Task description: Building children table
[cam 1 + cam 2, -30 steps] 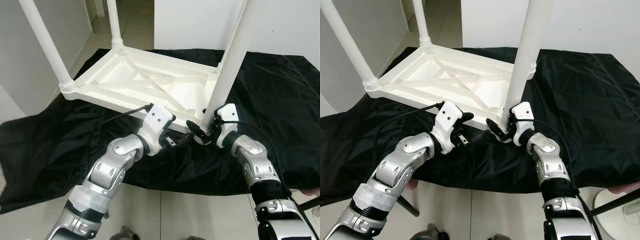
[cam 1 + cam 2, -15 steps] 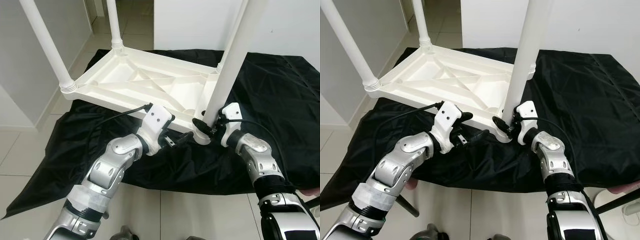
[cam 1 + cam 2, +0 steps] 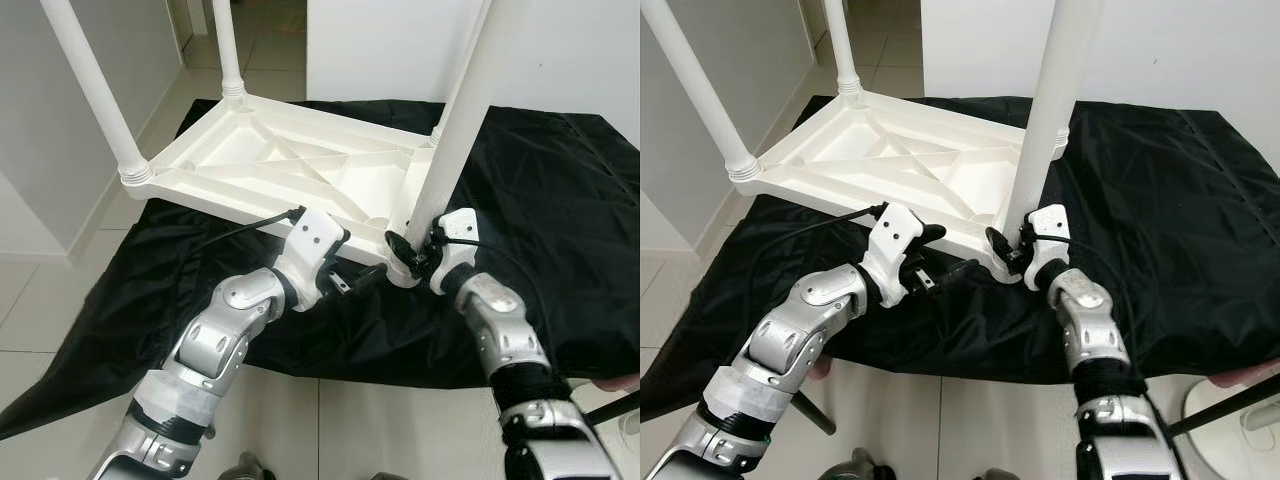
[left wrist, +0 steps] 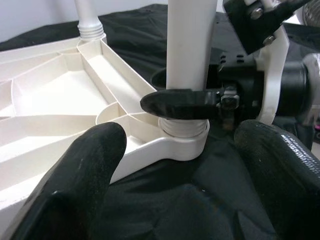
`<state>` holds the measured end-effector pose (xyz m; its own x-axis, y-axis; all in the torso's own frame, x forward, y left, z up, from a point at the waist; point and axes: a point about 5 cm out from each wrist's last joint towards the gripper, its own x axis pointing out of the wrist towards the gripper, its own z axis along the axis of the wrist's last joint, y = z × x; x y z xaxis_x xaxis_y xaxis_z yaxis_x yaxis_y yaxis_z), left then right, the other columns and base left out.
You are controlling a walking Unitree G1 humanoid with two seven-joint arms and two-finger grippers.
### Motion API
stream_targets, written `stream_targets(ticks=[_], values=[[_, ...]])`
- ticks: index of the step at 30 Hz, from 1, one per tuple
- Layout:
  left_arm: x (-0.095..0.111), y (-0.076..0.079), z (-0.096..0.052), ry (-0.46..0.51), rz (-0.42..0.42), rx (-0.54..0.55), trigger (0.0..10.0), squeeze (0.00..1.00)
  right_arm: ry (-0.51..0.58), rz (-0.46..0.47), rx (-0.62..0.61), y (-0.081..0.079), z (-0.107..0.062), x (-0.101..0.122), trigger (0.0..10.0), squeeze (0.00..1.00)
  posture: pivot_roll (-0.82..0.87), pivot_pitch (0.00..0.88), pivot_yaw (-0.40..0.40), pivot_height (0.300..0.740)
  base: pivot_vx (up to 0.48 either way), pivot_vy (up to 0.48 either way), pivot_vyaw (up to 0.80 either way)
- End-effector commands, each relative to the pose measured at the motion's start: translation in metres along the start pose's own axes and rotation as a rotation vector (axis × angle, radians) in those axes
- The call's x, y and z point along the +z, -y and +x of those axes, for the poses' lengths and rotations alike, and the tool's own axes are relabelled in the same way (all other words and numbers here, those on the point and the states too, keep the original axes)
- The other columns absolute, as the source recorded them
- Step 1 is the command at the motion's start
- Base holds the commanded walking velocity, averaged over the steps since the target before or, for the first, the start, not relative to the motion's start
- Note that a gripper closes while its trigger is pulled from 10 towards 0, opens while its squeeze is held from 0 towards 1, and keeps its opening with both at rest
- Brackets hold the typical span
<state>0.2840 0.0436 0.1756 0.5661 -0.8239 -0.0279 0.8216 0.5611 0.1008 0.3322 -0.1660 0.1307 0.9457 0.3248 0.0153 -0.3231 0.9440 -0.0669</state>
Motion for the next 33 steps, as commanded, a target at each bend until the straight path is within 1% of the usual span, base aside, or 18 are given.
stream_targets(ticks=[1, 3, 4, 5, 6, 7, 8, 10, 11, 16, 20, 21, 24, 25, 28, 31, 32, 33], values=[[-0.001, 0.002, -0.001, -0.002, 0.006, -0.01, 10.0, 0.0, -0.07, 0.037, -0.069, -0.007, -0.003, -0.013, 10.0, 0.0, -0.01, 0.0, 0.01, 0.74, 0.0, 0.0, 0.0], [-0.001, 0.002, -0.001, -0.002, 0.006, -0.01, 10.0, 0.0, -0.07, 0.037, -0.069, -0.007, -0.003, -0.013, 10.0, 0.0, -0.01, 0.0, 0.01, 0.74, 0.0, 0.0, 0.0], [-0.001, 0.002, -0.002, -0.003, 0.004, -0.009, 10.0, 0.0, -0.07, 0.054, -0.156, -0.013, -0.005, -0.015, 10.0, 0.0, 0.0, 0.0, 0.007, 0.74, 0.0, 0.0, 0.0], [-0.001, 0.002, -0.002, -0.003, 0.004, -0.009, 10.0, 0.0, -0.07, 0.054, -0.156, -0.013, -0.005, -0.015, 10.0, 0.0, 0.0, 0.0, 0.007, 0.74, 0.0, 0.0, 0.0], [-0.002, 0.003, -0.003, -0.004, 0.003, -0.01, 10.0, 0.0, -0.067, 0.083, -0.244, -0.019, -0.007, -0.017, 10.0, 0.0, 0.0, 0.0, 0.007, 0.74, 0.0, 0.0, 0.0], [-0.002, 0.003, -0.003, -0.004, 0.003, -0.01, 10.0, 0.0, -0.067, 0.083, -0.244, -0.019, -0.007, -0.017, 10.0, 0.0, 0.0, 0.0, 0.007, 0.74, 0.0, 0.0, 0.0], [-0.003, 0.004, -0.003, -0.006, 0.002, -0.011, 10.0, 0.0, -0.061, 0.101, -0.317, -0.024, -0.01, -0.019, 10.0, 0.0, 0.0, 0.0, 0.008, 0.74, 0.0, 0.0, 0.0], [-0.003, 0.004, -0.003, -0.006, 0.002, -0.011, 10.0, 0.0, -0.061, 0.101, -0.317, -0.024, -0.01, -0.019, 10.0, 0.0, 0.0, 0.0, 0.008, 0.74, 0.0, 0.0, 0.0], [-0.005, 0.004, -0.003, -0.008, -0.001, -0.01, 10.0, 0.0, -0.058, 0.129, -0.377, -0.031, -0.011, -0.02, 10.0, 0.0, -0.01, 0.0, 0.01, 0.74, 0.0, 0.0, 0.0], [-0.005, 0.006, -0.003, -0.006, -0.006, -0.008, 10.0, 0.0, -0.047, 0.162, -0.428, -0.039, -0.011, -0.019, 10.0, 0.0, -0.01, 0.0, 0.009, 0.74, 0.0, 0.0, 0.0], [-0.005, 0.006, -0.002, -0.001, 0.006, -0.01, 10.0, 0.0, -0.03, 0.16, -0.423, -0.041, -0.011, -0.015, 10.0, 0.0, -0.01, 0.0, 0.009, 0.74, 0.0, 0.0, 0.0], [-0.005, 0.006, -0.002, -0.002, 0.016, -0.01, 10.0, 0.0, -0.003, 0.163, -0.406, -0.04, -0.012, -0.012, 10.0, 1.0, -0.01, 0.0, 0.008, 0.74, 0.0, 0.0, 0.0], [-0.006, 0.005, -0.002, -0.006, 0.026, -0.019, 10.0, 0.0, 0.037, 0.156, -0.361, -0.039, -0.014, -0.004, 10.0, 1.0, -0.01, 0.0, 0.008, 0.74, 0.0, 0.0, 0.0], [-0.006, 0.005, -0.002, -0.006, 0.026, -0.019, 10.0, 0.0, 0.037, 0.156, -0.361, -0.039, -0.014, -0.004, 10.0, 1.0, -0.01, 0.0, 0.008, 0.74, 0.0, 0.0, 0.0], [-0.006, 0.006, -0.004, -0.008, 0.025, -0.043, 10.0, 0.0, 0.06, 0.137, -0.294, -0.035, -0.019, 0.001, 10.0, 1.0, -0.01, 0.0, 0.003, 0.74, 0.0, 0.0, 0.0], [-0.006, 0.006, -0.004, -0.007, 0.025, -0.048, 10.0, 0.0, 0.065, 0.132, -0.271, -0.033, -0.021, 0.002, 10.0, 1.0, -0.01, 0.0, 0.002, 0.74, 0.0, 0.0, 0.0], [-0.006, 0.006, -0.005, -0.008, 0.023, -0.052, 10.0, 0.0, 0.071, 0.126, -0.238, -0.03, -0.022, 0.003, 10.0, 1.0, -0.01, 0.0, 0.002, 0.74, 0.0, 0.0, 0.0], [-0.006, 0.007, -0.005, -0.009, 0.019, -0.058, 10.0, 0.0, 0.079, 0.107, -0.182, -0.026, -0.024, 0.004, 10.0, 0.07, -0.01, 0.0, 0.002, 0.74, 0.0, 0.0, 0.0]])
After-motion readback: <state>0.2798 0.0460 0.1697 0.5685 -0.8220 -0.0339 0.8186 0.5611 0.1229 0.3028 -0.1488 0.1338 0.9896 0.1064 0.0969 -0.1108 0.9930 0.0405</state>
